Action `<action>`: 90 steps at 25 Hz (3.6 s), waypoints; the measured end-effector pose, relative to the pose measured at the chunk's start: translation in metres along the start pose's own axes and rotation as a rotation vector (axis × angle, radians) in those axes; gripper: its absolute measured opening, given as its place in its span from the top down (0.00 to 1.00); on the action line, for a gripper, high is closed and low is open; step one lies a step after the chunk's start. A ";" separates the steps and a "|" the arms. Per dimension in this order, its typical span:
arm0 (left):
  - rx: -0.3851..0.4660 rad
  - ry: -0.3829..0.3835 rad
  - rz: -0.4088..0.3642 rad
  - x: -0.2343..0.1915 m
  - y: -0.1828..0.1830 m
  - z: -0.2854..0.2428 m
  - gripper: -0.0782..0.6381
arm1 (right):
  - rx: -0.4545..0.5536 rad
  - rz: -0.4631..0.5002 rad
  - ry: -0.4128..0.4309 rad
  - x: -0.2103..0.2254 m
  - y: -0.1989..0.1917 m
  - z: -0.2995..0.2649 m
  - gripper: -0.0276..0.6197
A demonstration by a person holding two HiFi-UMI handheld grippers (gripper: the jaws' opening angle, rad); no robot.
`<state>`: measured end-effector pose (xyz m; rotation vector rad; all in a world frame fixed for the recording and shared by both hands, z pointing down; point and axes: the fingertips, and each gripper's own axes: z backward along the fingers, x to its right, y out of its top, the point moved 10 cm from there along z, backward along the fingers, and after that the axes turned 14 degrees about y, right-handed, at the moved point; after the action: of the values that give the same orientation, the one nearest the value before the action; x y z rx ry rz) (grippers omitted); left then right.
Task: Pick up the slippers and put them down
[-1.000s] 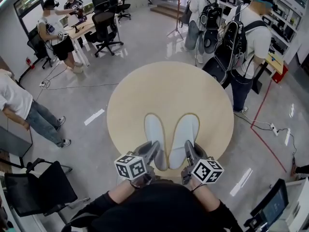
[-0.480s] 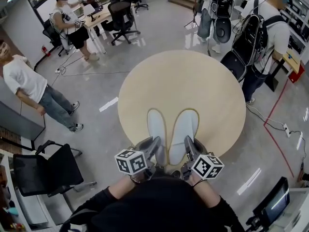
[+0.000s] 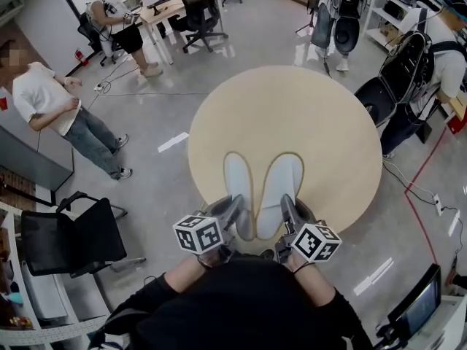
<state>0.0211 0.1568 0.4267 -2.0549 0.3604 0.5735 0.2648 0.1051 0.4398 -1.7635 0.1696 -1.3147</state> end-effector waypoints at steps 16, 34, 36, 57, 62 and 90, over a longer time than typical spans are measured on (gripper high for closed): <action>-0.031 0.040 0.082 -0.109 0.050 -0.013 0.84 | -0.071 -0.027 -0.055 -0.010 -0.028 -0.113 0.91; -0.157 -0.002 0.111 -0.287 0.162 -0.069 0.84 | -0.097 -0.056 -0.221 -0.017 -0.064 -0.306 0.91; -0.167 -0.003 0.125 -0.292 0.165 -0.078 0.84 | -0.116 -0.059 -0.233 -0.014 -0.063 -0.313 0.91; -0.168 0.106 0.008 -0.284 0.213 -0.118 0.84 | -0.078 -0.110 -0.175 0.017 -0.035 -0.342 0.91; -0.281 0.033 -0.032 -0.314 0.235 -0.174 0.84 | -0.038 -0.124 -0.286 0.031 -0.032 -0.377 0.91; -0.520 -0.039 -0.173 -0.416 0.291 -0.387 0.84 | -0.121 -0.195 -0.495 0.142 -0.069 -0.561 0.91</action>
<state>-0.3686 -0.3136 0.6127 -2.5354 0.0024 0.6472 -0.1620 -0.2566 0.6040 -2.1962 -0.2087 -0.9731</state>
